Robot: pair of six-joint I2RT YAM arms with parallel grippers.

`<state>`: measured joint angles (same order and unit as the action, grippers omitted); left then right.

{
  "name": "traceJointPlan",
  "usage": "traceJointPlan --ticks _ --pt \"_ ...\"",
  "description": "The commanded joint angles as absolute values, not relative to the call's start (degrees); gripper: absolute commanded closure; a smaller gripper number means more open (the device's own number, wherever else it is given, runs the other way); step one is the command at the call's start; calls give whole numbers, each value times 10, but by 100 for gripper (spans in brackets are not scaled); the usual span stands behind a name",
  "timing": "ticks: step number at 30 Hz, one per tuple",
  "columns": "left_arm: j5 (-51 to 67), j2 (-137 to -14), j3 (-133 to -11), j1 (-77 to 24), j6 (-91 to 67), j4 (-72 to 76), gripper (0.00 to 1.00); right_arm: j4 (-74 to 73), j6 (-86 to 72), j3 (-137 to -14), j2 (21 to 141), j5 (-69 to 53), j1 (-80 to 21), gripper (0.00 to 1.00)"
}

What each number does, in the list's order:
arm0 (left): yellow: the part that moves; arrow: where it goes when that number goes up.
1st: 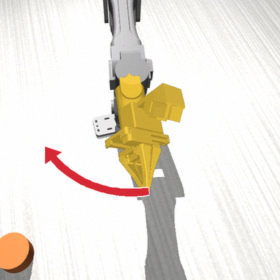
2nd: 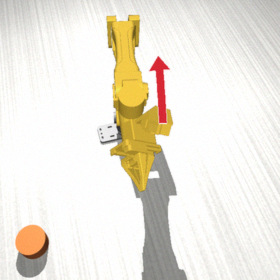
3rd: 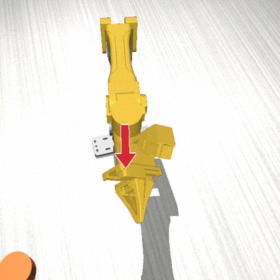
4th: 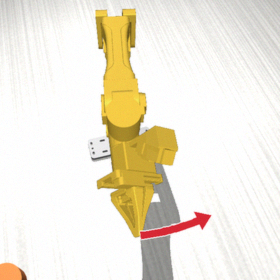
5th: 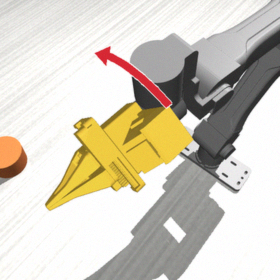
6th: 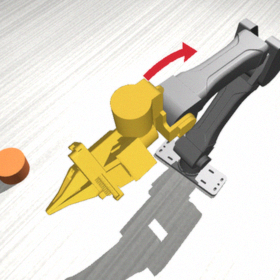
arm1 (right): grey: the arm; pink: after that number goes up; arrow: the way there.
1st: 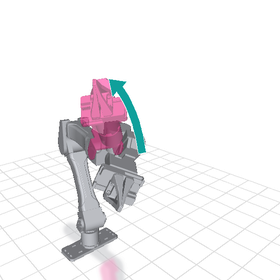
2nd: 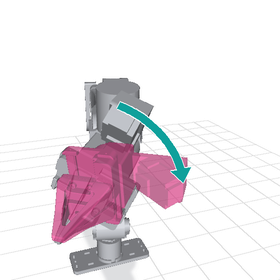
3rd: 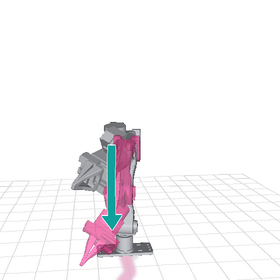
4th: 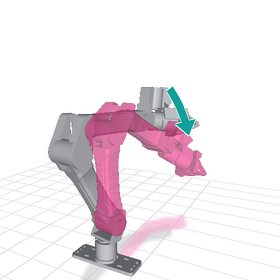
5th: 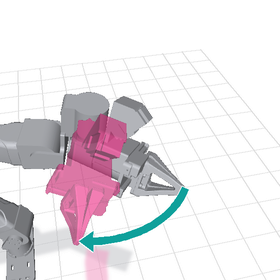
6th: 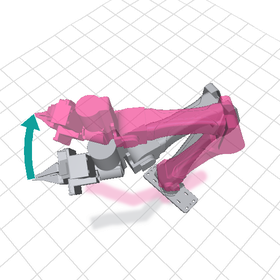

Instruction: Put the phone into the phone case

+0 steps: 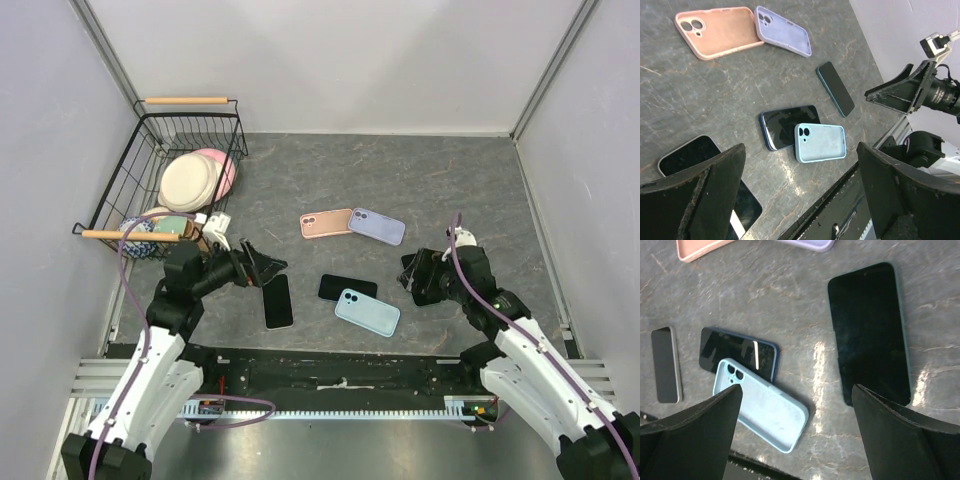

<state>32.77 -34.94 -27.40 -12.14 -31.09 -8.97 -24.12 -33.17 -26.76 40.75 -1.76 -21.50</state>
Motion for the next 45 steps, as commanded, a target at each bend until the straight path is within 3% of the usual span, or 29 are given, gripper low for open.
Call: traceJointPlan --ticks 1,5,12,16,21,25,27,30,31,33,37,41,45 --pt "379 -385 -249 -124 -347 -22 0 -279 -367 -265 403 -65 -228 4" --pt "345 -474 -270 -176 -341 -25 2 -287 -359 -272 469 -76 -260 9" --pt "141 -725 -428 -411 -289 -150 6 -273 -387 -258 559 -35 -313 17" --pt "134 -863 -474 -452 -278 -149 13 -214 -403 -221 578 -67 -318 25" --pt "122 -935 -517 -479 -276 -149 25 -171 -418 -185 593 -85 -320 39" --pt "135 -971 -535 -490 -277 -141 43 -149 -419 -181 598 -101 -321 53" --pt "141 -984 -540 -496 -281 -131 45 -145 -418 -185 603 -104 -322 60" --pt "157 -991 -538 -497 -288 -109 70 -134 -418 -188 607 -115 -323 66" --pt "161 -991 -538 -497 -287 -109 89 -134 -418 -190 606 -118 -322 66" --pt "164 -982 -540 -497 -287 -109 98 -134 -418 -201 597 -118 -322 65" --pt "133 -934 -540 -497 -277 -141 98 -146 -413 -229 560 -106 -323 55" --pt "66 -883 -544 -474 -267 -193 98 -152 -411 -268 507 -70 -322 20" --pt "76 -853 -536 -411 -250 -214 98 -153 -399 -294 496 -44 -322 4"
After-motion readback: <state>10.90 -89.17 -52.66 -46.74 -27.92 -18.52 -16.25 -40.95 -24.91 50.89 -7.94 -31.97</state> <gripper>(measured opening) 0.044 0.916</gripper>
